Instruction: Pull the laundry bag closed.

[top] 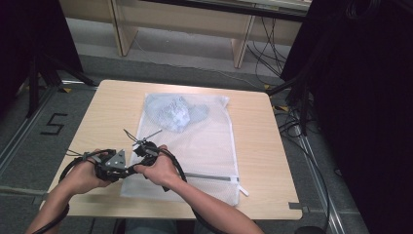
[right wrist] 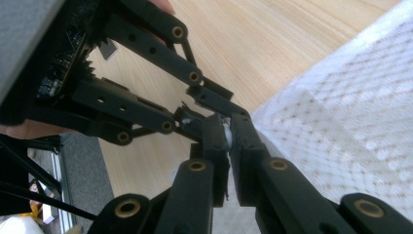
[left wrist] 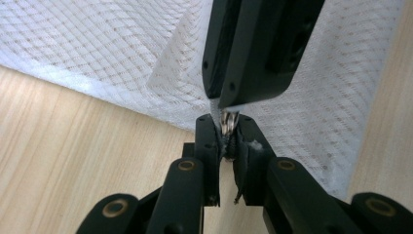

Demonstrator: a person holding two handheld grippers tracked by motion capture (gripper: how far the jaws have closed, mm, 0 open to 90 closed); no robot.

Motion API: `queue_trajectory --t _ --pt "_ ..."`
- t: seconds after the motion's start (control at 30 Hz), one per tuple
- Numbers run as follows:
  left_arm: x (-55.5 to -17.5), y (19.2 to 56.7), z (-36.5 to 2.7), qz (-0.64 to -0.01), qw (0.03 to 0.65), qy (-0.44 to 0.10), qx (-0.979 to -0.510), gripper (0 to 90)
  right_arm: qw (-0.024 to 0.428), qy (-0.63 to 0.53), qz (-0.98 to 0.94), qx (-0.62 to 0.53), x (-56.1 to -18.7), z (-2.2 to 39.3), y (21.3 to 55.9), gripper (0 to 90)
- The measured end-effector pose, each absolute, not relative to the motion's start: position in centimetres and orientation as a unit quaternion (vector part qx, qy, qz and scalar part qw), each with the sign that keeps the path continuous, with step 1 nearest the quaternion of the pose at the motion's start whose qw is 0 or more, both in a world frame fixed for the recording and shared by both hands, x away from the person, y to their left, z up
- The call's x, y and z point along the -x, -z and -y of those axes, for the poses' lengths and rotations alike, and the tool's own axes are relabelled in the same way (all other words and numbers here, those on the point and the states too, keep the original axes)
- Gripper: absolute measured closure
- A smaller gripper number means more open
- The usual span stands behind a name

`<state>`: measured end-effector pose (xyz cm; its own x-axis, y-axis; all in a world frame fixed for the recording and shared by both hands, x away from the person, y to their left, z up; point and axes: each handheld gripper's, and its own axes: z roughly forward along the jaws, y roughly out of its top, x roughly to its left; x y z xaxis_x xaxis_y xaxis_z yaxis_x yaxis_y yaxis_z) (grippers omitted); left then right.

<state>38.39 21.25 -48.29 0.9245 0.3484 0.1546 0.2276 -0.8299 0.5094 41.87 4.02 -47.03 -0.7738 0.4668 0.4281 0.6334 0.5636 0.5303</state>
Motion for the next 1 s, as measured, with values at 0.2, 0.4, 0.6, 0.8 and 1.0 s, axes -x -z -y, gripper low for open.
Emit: queue_trajectory --t 0.2,0.4,0.6,0.8,1.0 --pt "-38.4 48.3 -21.4 -0.159 0.254 -0.116 -0.947 81.5 0.115 0.347 0.88 0.305 -42.0 -3.7 47.0 87.2" --pt "-38.4 48.2 -21.5 -0.166 0.255 -0.113 -0.946 81.7 0.12 0.335 0.874 0.332 -41.8 -3.0 46.8 87.1" --pt "-38.3 48.1 -21.6 -0.182 0.257 -0.106 -0.943 81.8 0.116 0.335 0.876 0.329 -41.9 -2.3 46.7 87.2" --pt "-38.3 48.0 -21.6 -0.186 0.255 -0.101 -0.943 81.9 0.11 0.336 0.875 0.33 -42.1 -1.4 46.8 87.1" --pt "-38.3 48.0 -21.5 -0.184 0.257 -0.098 -0.944 81.9 0.112 0.331 0.872 0.341 -41.9 -0.9 46.7 87.1"
